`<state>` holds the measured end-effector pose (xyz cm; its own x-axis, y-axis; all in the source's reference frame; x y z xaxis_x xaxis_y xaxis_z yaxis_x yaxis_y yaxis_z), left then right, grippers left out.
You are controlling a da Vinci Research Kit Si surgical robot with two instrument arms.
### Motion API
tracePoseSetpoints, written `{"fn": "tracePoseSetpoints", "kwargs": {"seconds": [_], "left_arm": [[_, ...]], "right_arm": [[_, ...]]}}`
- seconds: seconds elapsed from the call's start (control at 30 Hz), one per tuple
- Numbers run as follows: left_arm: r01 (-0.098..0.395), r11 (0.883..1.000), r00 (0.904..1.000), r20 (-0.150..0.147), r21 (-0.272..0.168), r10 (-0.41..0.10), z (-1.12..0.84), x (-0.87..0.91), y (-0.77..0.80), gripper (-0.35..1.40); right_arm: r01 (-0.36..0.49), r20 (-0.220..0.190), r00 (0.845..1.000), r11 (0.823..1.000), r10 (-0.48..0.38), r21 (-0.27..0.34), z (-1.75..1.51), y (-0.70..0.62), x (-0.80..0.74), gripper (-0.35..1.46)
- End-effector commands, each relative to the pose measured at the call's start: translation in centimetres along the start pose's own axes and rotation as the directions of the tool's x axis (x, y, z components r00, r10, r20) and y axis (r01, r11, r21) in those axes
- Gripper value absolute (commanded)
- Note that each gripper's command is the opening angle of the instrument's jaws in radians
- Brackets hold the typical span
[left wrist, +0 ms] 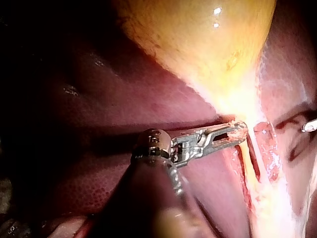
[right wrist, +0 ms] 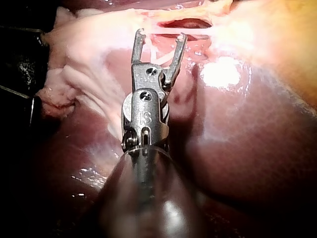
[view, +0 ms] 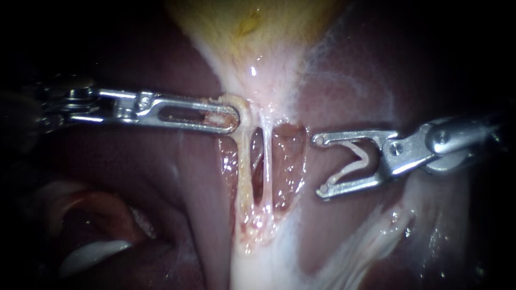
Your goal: Clipping first clip left tube
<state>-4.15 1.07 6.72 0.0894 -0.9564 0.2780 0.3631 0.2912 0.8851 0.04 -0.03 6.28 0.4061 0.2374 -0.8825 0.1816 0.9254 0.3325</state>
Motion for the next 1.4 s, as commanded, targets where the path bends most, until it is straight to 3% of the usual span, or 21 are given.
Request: {"fn": "tracePoseSetpoints", "kwargs": {"seconds": [0.03, 0.2, 0.47, 0.6, 0.83, 1.2, 1.4], "left_arm": [[0.0, 1.0, 1.0, 0.0, 0.0, 0.0, -0.01, 0.0, 0.0, -0.35], [0.002, 1.0, 1.0, -0.002, 0.002, -0.002, -0.08, -0.02, -0.05, -0.35], [0.018, 1.0, 0.9998, -0.008, 0.006, -0.018, -0.45, -0.14, -0.37, -0.35], [0.022, 1.0, 0.9998, 0.0, 0.009, -0.022, -0.51, -0.14, -0.48, -0.35], [0.021, 1.0, 0.9998, 0.001, 0.008, -0.021, -0.5, -0.13, -0.5, -0.35], [0.021, 1.0, 0.9998, 0.001, 0.008, -0.021, -0.48, -0.13, -0.51, -0.35], [0.022, 1.0, 0.9998, 0.002, 0.007, -0.022, -0.47, -0.13, -0.52, -0.35]], "right_arm": [[0.0, 0.0, 1.0, 1.0, 0.0, 0.0, 0.0, 0.0, 0.0, 0.49], [0.0, 0.0, 1.0, 1.0, 0.0, 0.0, 0.0, 0.0, 0.0, 0.49], [0.0, 0.0, 1.0, 1.0, 0.0, -0.001, 0.01, 0.0, 0.0, 0.49], [0.0, 0.0, 1.0, 1.0, 0.0, -0.001, 0.03, -0.01, 0.02, 0.49], [0.008, 0.003, 1.0, 1.0, -0.008, -0.008, 0.2, -0.01, 0.03, 0.49], [-0.03, 0.023, 0.999, 1.0, 0.03, -0.008, 0.93, -0.11, -0.16, 0.5], [-0.051, 0.022, 0.998, 0.999, 0.051, 0.001, 1.18, -0.13, -0.23, 0.5]]}}
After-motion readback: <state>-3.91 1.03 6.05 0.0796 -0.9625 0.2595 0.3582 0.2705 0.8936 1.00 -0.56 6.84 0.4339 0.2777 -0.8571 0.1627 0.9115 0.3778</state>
